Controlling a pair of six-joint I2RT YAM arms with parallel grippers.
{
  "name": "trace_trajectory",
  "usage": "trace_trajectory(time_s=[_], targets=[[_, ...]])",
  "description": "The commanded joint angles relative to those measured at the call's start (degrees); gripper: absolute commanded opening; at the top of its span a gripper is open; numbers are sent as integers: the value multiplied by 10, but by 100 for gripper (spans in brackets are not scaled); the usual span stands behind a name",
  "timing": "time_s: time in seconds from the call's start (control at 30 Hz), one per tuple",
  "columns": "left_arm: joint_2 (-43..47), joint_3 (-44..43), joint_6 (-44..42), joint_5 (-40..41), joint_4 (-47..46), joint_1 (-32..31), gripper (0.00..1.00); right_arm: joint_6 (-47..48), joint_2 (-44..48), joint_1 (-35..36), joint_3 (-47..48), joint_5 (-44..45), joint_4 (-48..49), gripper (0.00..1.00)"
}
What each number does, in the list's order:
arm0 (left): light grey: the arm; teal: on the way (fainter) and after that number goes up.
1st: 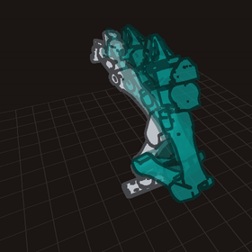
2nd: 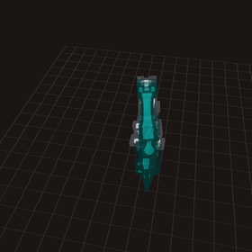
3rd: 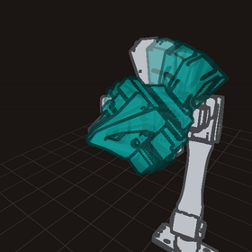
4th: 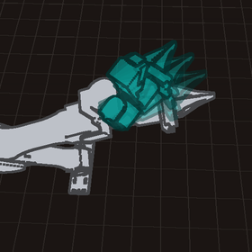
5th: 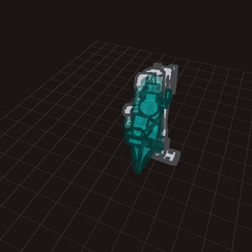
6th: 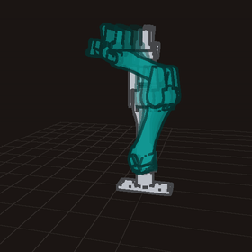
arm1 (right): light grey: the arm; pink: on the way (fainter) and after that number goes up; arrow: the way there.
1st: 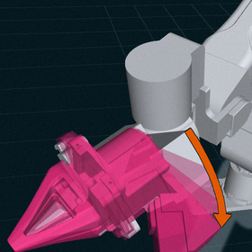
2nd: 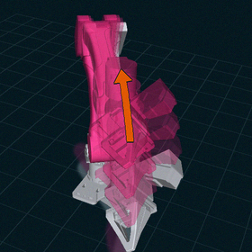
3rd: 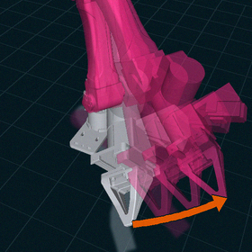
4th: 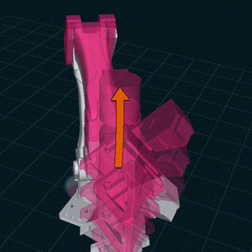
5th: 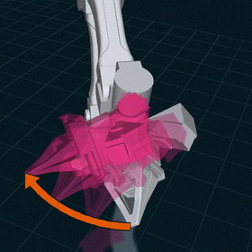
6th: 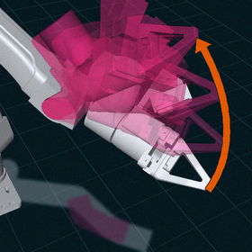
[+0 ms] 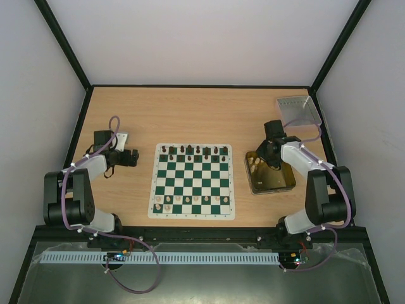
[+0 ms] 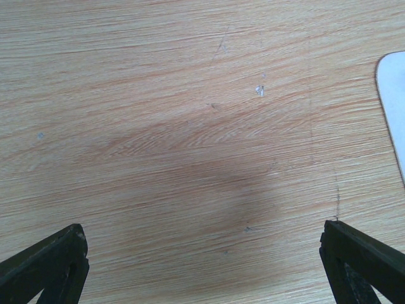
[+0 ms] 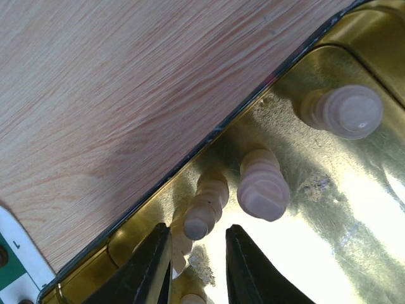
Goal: Set up the chess pieces on the board
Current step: Pick up the chess piece from the storage box.
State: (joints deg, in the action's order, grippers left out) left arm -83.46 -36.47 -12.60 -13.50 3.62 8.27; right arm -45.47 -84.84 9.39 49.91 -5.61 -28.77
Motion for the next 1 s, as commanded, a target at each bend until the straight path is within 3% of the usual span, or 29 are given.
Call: trace_trajectory(time_s=[0.0, 0.97], targets=[[-4, -8, -5, -6, 5, -2, 99, -4, -12, -2, 5, 13, 8, 23], [-5, -9, -8, -13, 8, -2, 99, -2, -41, -2, 10, 23, 23, 11]])
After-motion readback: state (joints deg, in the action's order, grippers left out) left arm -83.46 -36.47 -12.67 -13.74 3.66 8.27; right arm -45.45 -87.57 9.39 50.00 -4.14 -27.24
